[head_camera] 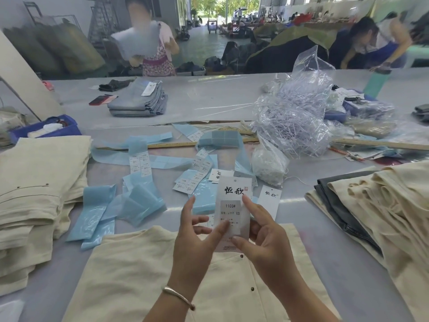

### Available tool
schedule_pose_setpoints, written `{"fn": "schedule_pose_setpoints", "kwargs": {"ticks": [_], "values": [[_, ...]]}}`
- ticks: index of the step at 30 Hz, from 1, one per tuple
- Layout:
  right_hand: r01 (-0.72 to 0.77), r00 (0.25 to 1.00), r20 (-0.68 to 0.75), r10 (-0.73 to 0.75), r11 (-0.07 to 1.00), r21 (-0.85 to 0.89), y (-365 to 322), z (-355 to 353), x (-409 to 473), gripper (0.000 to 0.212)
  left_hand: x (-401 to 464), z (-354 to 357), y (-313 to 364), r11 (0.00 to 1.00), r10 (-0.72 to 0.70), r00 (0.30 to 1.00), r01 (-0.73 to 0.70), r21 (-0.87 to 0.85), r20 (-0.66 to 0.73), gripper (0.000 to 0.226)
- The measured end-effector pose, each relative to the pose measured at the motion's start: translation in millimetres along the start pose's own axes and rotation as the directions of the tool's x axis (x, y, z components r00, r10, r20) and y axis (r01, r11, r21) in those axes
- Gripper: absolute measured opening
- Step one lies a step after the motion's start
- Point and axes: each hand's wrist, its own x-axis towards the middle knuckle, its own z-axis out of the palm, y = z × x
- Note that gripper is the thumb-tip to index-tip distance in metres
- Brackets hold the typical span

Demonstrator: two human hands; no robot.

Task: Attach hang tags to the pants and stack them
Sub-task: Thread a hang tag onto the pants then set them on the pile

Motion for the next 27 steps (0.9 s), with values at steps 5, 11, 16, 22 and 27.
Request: {"fn": "schedule_pose_setpoints", "kwargs": {"ticks": [5,11,16,22,27], "values": [[-0.074,0.997,0.013,0.073,0.992,0.103,1.4,3.1,-3.9,0.073,4.5,-9.0,-0.4,0.839,-0.127,0.943,0.267,-0.474,0.306,0.065],[-0.204,0.974,-0.010,0.227,0.894,0.398,5.1,11.1,-1.8,0.066,2.0,-8.3,-4.2,0.705,-0.085,0.942,0.288,-0.648,0.325,0.069],[-0.266,0.959,0.034,0.280,0.855,0.446,5.7,10.4,2.4,0.093,4.4,-12.7,-8.5,0.825,0.007,0.934,0.196,-0.530,0.356,0.063],[-0.328,0.940,0.055,0.337,0.847,0.419,3.3,4.5,19.1,0.080,3.0,-7.0,-14.2,0.872,0.028,0.900,0.191,-0.450,0.435,0.050],[-0.275,0.917,-0.203,0.343,0.914,0.299,17.9,9.9,25.1,0.059,8.5,-3.0,-20.0,0.865,-0.003,0.852,0.265,-0.426,0.524,0.041]]}}
